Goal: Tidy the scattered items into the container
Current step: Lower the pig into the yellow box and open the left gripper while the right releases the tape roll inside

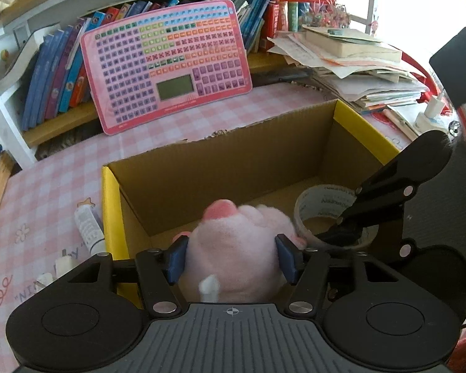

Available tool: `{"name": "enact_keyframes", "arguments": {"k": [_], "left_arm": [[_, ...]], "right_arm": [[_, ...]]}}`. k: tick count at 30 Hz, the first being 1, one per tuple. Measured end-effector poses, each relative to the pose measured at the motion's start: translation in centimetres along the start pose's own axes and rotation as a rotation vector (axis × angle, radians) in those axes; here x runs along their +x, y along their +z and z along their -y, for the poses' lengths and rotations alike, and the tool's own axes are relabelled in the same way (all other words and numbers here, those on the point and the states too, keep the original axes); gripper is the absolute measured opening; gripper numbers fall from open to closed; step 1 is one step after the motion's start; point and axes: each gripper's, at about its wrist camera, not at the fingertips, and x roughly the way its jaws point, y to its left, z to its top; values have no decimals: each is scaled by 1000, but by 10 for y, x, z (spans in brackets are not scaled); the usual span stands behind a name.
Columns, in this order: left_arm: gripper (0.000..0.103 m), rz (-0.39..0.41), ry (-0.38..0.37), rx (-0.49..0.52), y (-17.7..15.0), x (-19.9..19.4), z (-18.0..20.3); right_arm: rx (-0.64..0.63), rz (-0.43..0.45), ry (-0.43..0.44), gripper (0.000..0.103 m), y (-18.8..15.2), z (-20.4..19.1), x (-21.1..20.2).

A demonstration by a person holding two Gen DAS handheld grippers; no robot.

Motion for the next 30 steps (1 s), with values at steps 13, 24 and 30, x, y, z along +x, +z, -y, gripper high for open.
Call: {"name": "enact_keyframes", "arguments": {"k": [13,24,30], "left_arm": [[58,34,42,-21,-1,-8,2],[68,150,57,-35,-4,-53,1],[77,214,51,-40,-13,-83,-5]], "right_arm": [[25,39,8,46,-2,1,-10],[63,132,-31,60,-3,-6,-40],[91,200,-100,67,-3,-18,-66]]}}
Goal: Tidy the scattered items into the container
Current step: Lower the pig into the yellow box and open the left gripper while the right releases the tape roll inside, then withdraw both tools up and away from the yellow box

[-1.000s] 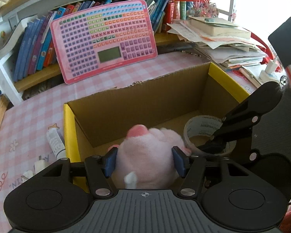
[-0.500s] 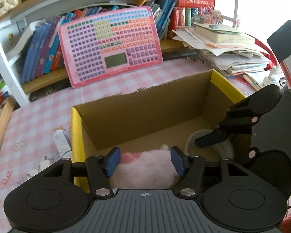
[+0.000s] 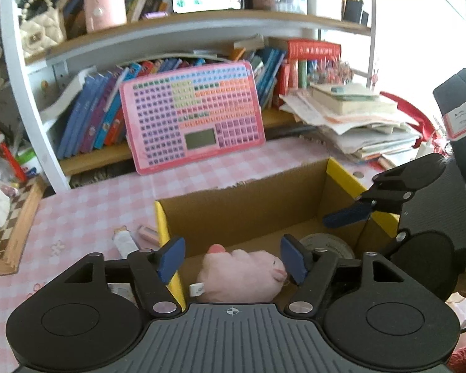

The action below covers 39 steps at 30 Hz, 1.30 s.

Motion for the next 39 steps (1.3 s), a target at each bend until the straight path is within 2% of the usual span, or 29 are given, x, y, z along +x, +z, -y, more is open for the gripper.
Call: {"name": "enact_keyframes", "arguments": {"k": [8,14,31,39], "left_arm": [[86,85,-11,-17,-10,-43,-22],[86,117,-23,-38,-26,-68,-43],[86,133,-65,-108,-85,-135,-99],[87,97,-70,-107,-114,-150,-119]], "right_arm": [[114,126,-100,73,-6,-18,-43],[194,188,-181,73,-13,-38,-67],[369,230,-381,77,-54,-118,-113],[418,205,-411,81,-73,-157,-115]]}}
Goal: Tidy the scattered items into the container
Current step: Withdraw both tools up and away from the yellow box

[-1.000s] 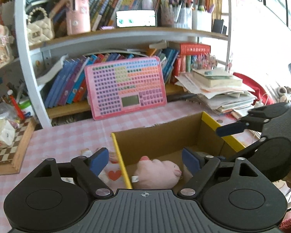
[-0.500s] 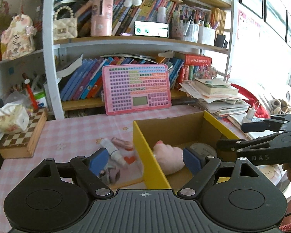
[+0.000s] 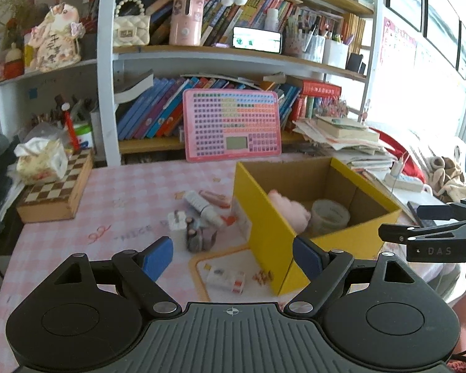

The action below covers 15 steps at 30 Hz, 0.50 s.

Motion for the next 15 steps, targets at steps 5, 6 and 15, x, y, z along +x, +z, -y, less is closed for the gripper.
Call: {"name": "enact_keyframes", "arguments": {"k": [5,6,15], "left_arm": [[87,-31,24,0,-14,-7,-12],[87,-37,30,-2,-17,-8,-14],[87,-91,72,-34,-37,-17,-32]], "right_arm": [[10,-30,-1,85,-16,-22,-6],[10,-37,-1,86,-19,-26,-7],[-51,-77,62,89,-30,-71,-5]]}}
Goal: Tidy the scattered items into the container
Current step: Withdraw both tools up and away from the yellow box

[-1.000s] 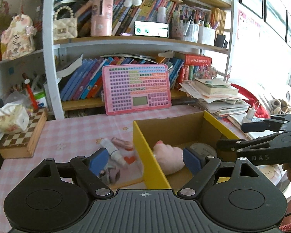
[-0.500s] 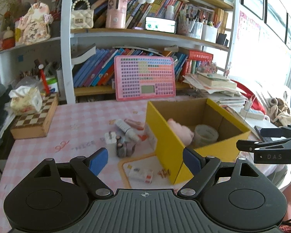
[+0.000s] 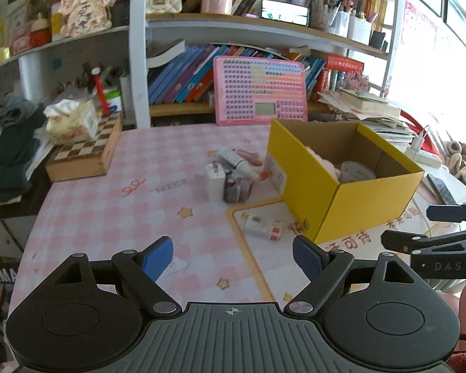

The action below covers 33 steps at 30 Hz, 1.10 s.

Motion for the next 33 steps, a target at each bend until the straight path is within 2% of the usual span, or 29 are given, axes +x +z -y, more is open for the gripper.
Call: {"name": "enact_keyframes", "arguments": {"k": [6,16,33], "left_arm": [[87,-22,22,-24,-9,-4,-11],[87,-73,39,-9,-26,-6,-16],[87,-82,82,-9,-36,-14,-26]], "right_arm": [[-46,-30,56,89,-1,-22,6],[-151,-77,143,89,-14,-59,8],[-193,-72,181,89,-12,-80,10]]}}
